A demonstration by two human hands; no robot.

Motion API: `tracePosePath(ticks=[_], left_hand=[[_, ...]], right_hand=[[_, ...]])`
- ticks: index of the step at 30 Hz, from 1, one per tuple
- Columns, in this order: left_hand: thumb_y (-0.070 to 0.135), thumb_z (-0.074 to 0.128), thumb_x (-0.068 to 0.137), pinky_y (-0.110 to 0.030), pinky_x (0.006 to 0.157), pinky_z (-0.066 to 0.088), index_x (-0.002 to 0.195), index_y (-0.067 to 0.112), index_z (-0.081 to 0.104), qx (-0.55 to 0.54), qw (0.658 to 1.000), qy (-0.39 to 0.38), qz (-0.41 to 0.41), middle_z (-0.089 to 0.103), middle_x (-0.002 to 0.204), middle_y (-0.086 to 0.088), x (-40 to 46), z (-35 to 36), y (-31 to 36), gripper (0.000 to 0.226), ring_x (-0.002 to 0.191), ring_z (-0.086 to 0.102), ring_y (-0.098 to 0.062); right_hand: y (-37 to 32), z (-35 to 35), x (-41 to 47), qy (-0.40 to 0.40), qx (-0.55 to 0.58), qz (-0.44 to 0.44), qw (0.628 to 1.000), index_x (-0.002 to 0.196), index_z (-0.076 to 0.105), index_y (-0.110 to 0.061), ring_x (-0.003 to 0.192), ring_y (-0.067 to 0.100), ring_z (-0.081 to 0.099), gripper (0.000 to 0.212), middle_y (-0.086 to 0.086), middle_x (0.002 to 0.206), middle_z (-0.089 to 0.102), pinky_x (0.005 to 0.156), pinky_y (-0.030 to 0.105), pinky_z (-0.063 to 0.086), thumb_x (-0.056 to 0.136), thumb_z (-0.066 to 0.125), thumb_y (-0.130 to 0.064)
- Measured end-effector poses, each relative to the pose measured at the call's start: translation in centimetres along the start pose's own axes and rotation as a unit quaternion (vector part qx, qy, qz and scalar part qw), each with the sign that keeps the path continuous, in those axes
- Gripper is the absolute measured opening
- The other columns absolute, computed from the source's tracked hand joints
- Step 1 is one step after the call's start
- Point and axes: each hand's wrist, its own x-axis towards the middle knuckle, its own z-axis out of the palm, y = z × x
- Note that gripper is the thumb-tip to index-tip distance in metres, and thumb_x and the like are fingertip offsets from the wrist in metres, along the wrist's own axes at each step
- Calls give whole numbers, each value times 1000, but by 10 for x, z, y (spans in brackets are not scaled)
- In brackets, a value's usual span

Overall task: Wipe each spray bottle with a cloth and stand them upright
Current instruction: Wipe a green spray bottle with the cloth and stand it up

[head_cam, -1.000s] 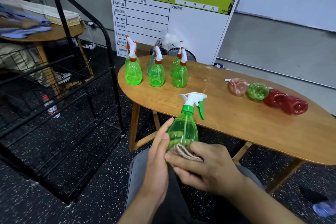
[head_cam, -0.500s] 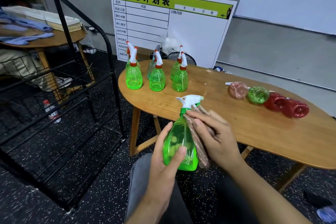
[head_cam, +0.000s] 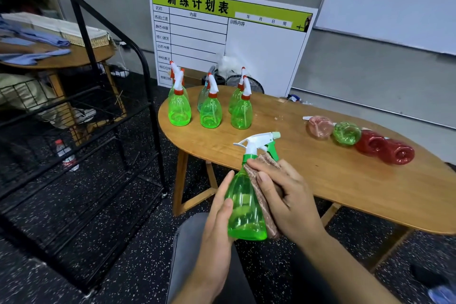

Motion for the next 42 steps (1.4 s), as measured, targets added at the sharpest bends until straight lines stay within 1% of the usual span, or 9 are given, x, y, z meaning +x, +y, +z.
tracePosePath(ticks=[5,11,14,21,27,30,34,37,42], left_hand=[[30,44,105,-50,115,45,150,38,54,7,1000,20,5,67,144,1,1,-4,-5,46,135,63,-20],[25,31,113,-43,112,46,148,36,55,0,1000,27,-1,71,138,1,5,-4,-7,44,129,67,-20],[30,36,111,-48,114,44,146,41,58,5,1000,31,0,70,139,-2,6,-3,-8,43,131,65,-22],[37,46,103,-53,121,39,147,38,58,9,999,30,15,62,150,3,7,-6,-7,46,141,57,-20],[21,30,114,-45,113,50,148,36,55,-12,999,34,7,71,138,-4,6,-8,-6,45,131,65,-25],[30,36,110,-36,107,53,149,35,54,-23,999,35,7,71,138,-3,6,-7,-3,44,129,66,-25],[38,46,106,-54,120,39,144,44,59,5,999,34,24,66,146,-2,6,-7,-6,41,137,60,-23],[39,45,102,-56,121,38,143,46,61,11,999,23,21,62,150,4,6,-10,-10,44,142,56,-21],[30,43,112,-54,121,39,148,37,57,12,999,28,21,64,148,2,7,-9,-9,40,139,58,-20]], right_hand=[[-1,2,-15,-36,-66,-113,991,135,66,-40,68,6,52,32,-6,93,51,52,31,50,107,51,-42],[4,-12,-32,-141,-147,-337,919,130,73,-33,68,10,51,31,-2,88,56,55,23,45,99,67,-34],[5,-14,-21,-109,-145,-305,935,131,73,-34,68,7,48,30,-4,87,53,54,23,45,103,62,-37],[-1,0,10,-6,-74,-84,994,129,72,-38,67,6,53,32,-21,95,48,54,28,48,105,52,-44],[-7,5,-23,-91,-131,-272,949,130,72,-34,65,3,40,29,-4,83,52,49,22,45,103,61,-35],[-3,1,-29,-115,-152,-343,920,126,76,-28,64,10,47,30,-2,79,54,50,26,45,97,70,-29],[-5,-3,-8,-51,-150,-244,957,125,75,-34,66,-2,40,30,-8,88,51,48,20,42,107,53,-42],[-4,-4,12,-3,-147,-117,982,127,73,-38,63,4,50,34,-11,89,51,49,26,47,106,47,-48],[-8,3,0,-10,-111,-126,986,131,69,-37,62,4,48,34,-8,90,52,47,25,47,108,47,-46]])
